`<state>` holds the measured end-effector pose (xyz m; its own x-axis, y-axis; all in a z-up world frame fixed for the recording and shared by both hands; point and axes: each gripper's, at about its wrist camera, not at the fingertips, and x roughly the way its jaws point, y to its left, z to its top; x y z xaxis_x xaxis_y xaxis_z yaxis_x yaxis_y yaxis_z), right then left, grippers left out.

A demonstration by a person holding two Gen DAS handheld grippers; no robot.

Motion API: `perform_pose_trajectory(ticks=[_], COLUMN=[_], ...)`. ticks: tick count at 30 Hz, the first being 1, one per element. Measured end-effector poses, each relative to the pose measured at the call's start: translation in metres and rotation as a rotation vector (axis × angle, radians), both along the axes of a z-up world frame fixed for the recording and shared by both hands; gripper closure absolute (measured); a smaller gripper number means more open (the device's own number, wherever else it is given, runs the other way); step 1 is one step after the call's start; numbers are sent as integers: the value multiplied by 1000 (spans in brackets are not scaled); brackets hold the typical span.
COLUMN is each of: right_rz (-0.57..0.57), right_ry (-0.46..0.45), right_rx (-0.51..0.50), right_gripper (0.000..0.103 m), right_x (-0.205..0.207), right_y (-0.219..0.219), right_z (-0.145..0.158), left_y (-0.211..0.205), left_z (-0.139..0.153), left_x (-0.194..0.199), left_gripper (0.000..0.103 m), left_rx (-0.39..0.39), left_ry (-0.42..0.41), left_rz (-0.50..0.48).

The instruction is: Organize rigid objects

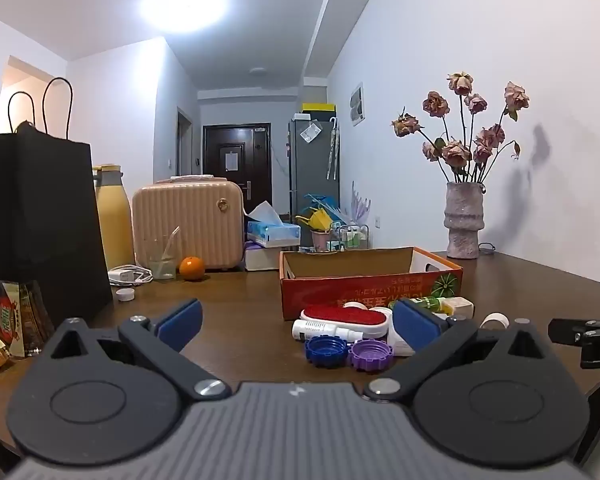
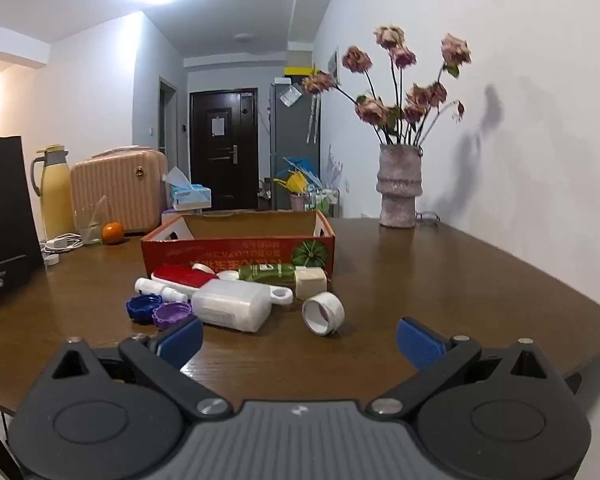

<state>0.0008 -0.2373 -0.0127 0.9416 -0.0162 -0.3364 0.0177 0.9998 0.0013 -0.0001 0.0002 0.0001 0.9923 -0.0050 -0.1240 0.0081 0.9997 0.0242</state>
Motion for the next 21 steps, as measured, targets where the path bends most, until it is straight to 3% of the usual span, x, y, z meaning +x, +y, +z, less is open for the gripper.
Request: perform_pose_trajectory(ticks=[4,6,9,21], right_rz=[-19,-19,-21,-47], right_ry=[21,27,-37,-39], right_rx=[15,29,14,9], right_gripper=[0,0,0,0], right_x=[5,15,-4,-7], right_y=[-1,-4,-1,-5], right_z=[-2,-2,2,4], left_y=[5,3,5,-1], left_z=[2,1,6,2], left_x=[3,1,-4,-1], left_gripper=[0,0,0,0], left_rx=[-40,-26,-32,-14], left_ry=[34,24,34,40], left_rz=[-1,-6,-12,-36])
